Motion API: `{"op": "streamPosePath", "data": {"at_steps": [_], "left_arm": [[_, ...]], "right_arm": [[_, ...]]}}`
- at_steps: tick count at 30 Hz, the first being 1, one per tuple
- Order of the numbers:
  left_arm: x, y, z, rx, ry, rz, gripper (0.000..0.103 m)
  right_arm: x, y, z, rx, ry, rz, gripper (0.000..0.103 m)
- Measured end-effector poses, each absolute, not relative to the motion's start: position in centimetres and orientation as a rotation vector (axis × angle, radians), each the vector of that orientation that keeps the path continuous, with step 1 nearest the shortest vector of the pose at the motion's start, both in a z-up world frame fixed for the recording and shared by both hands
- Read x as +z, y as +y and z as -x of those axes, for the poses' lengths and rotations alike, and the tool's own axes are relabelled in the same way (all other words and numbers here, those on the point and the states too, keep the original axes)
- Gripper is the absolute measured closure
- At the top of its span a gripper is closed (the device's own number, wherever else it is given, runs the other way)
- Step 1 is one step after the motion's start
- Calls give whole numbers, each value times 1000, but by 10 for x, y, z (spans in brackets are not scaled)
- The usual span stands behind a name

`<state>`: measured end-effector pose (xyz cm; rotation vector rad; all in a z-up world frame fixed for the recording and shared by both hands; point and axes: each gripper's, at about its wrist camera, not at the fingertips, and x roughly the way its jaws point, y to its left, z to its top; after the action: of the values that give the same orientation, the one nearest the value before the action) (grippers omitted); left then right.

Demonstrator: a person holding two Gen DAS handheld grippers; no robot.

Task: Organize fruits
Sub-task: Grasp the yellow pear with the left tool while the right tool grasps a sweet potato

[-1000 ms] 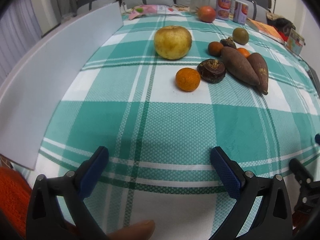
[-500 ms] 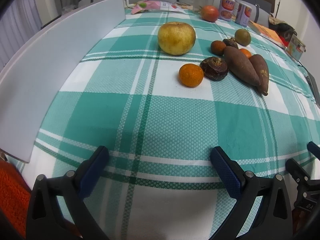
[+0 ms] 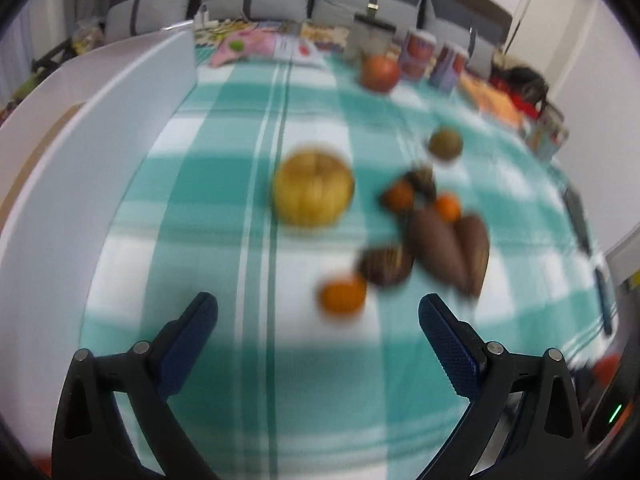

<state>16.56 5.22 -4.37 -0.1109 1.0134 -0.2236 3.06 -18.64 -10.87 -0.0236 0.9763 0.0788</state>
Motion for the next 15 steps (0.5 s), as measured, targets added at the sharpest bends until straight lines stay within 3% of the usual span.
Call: {"op": "streamPosePath", "data": {"at_steps": [5,12,13,14,15], "left_arm": [[-54,45,-223,-224,1070,118,3],[-73,23,-242,-219,1075,7,4],[-74,23,-243,-217,1069,2,15],[-76,24,-243,-216,1063,4,35],[-76,27,-244,-222,1062,22,36]], "right_arm": [[-108,-187,-31,94,987,22,0],[-101,-196,-35,135,1005,-51,0],[-96,-203,-37,156,992,-111,1],[-88,-215,-41,174,965,-205,1],[-83,-223,-47,180,951,-270,3]]}}
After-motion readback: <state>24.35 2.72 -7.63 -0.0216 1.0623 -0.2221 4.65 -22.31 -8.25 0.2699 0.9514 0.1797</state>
